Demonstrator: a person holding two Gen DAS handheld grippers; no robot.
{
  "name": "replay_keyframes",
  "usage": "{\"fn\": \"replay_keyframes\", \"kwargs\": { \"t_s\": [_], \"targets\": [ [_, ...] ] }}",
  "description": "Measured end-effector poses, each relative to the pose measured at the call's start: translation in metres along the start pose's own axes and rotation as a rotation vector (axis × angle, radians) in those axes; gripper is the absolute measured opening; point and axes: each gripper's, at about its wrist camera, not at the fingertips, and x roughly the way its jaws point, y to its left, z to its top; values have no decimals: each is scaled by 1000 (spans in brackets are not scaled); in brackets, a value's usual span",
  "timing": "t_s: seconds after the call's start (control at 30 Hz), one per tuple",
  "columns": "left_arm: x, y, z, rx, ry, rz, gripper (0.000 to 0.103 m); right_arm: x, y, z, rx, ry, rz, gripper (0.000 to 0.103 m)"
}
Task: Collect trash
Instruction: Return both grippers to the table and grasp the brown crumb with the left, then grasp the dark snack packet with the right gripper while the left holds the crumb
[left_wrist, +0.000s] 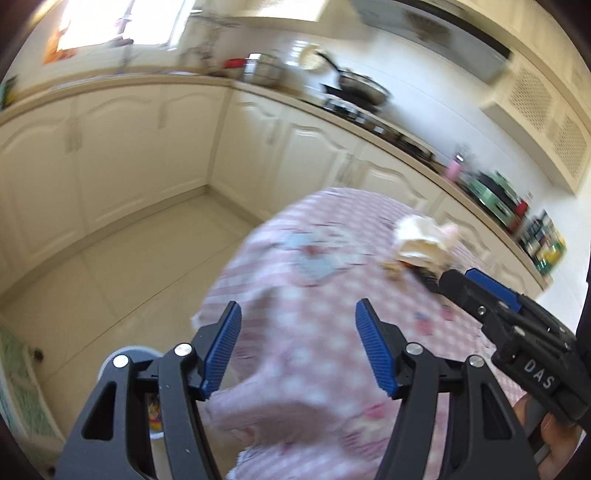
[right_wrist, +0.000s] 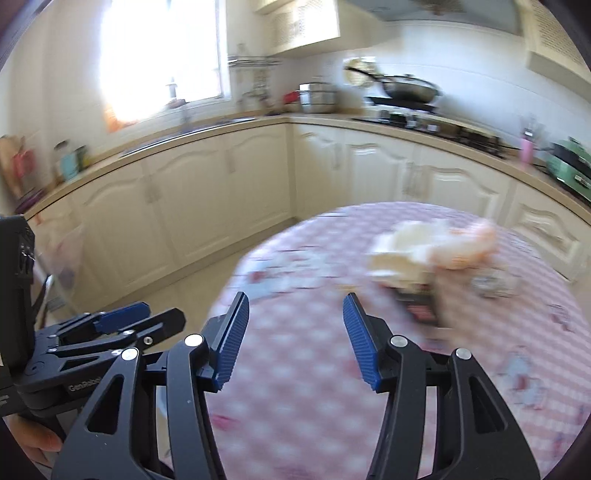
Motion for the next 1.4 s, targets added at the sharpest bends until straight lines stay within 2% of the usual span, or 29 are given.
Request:
{"fn": "replay_keyframes", "kwargs": {
  "t_s": [0.17, 0.27, 0.57, 0.6, 0.63, 0.7, 0.77, 0.8, 1.1, 1.2, 1.23, 1.4],
  "targets": [
    [37, -64, 5, 115, 45, -20, 63, 4, -59, -10, 63, 34, -88, 51],
    [60, -87, 6, 154, 80, -20, 63, 13, -86, -12, 94, 62, -115, 51],
    [119, -101, 23, 149, 154, -11, 63, 41, -113, -15, 79, 143, -116, 52],
    [124, -101, 24, 144, 168, -12, 58, 43, -113, -16, 74, 149, -113, 52],
    [131, -100, 26, 136, 190, -14, 49, 45, -114, -16, 68, 156, -111, 52],
    [135, -103, 27, 141, 193, -11, 46, 49, -114, -16, 62, 167, -105, 52],
    [140, -105, 28, 147, 199, 4, 30, 53, -112, -15, 52, 177, -101, 52],
    [141, -104, 29, 144, 203, 3, 18, 55, -111, -14, 45, 182, -102, 52],
    [114, -100, 25, 148, 140, -36, 18, 76, -91, -8, -15, 226, -88, 52],
    [100, -96, 21, 146, 125, -41, 18, 82, -89, -8, -22, 242, -100, 35],
    [94, -92, 19, 144, 120, -45, 18, 82, -89, -8, -23, 245, -94, 19],
    [69, -81, 12, 130, 98, -53, 18, 60, -93, -16, 39, 219, -79, 11]
  ]
}}
